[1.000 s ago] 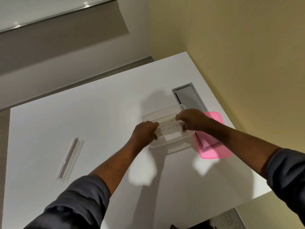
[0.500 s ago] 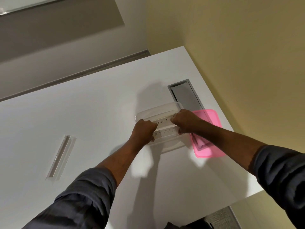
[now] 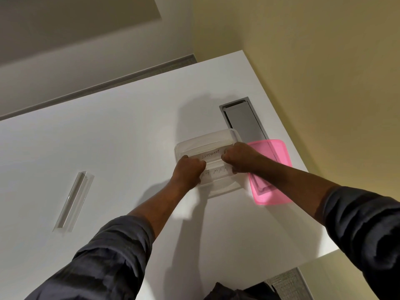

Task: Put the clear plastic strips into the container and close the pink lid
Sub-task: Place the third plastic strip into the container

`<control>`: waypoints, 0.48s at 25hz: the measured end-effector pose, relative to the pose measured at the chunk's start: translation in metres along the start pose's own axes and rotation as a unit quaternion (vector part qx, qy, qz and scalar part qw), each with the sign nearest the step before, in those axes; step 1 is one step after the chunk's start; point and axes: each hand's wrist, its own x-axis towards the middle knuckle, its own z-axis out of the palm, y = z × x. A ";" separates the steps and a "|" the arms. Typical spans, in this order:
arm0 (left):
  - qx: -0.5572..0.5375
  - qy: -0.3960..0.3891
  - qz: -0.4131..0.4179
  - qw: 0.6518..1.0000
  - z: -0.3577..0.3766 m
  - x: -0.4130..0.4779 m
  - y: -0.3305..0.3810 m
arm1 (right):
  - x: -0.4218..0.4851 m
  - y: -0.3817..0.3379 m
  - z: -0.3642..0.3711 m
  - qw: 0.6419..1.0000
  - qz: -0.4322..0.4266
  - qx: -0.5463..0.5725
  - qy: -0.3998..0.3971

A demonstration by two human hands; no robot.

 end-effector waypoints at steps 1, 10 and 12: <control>0.003 0.000 0.001 1.000 0.000 0.000 0.000 | 0.001 0.000 0.000 1.000 0.000 0.002 -0.004; 0.012 0.012 0.007 1.000 0.002 -0.003 0.002 | 0.001 0.000 -0.002 0.999 -0.001 0.023 -0.028; 0.002 0.015 0.006 1.000 0.001 -0.005 0.000 | 0.001 0.000 -0.003 0.999 -0.001 0.047 -0.028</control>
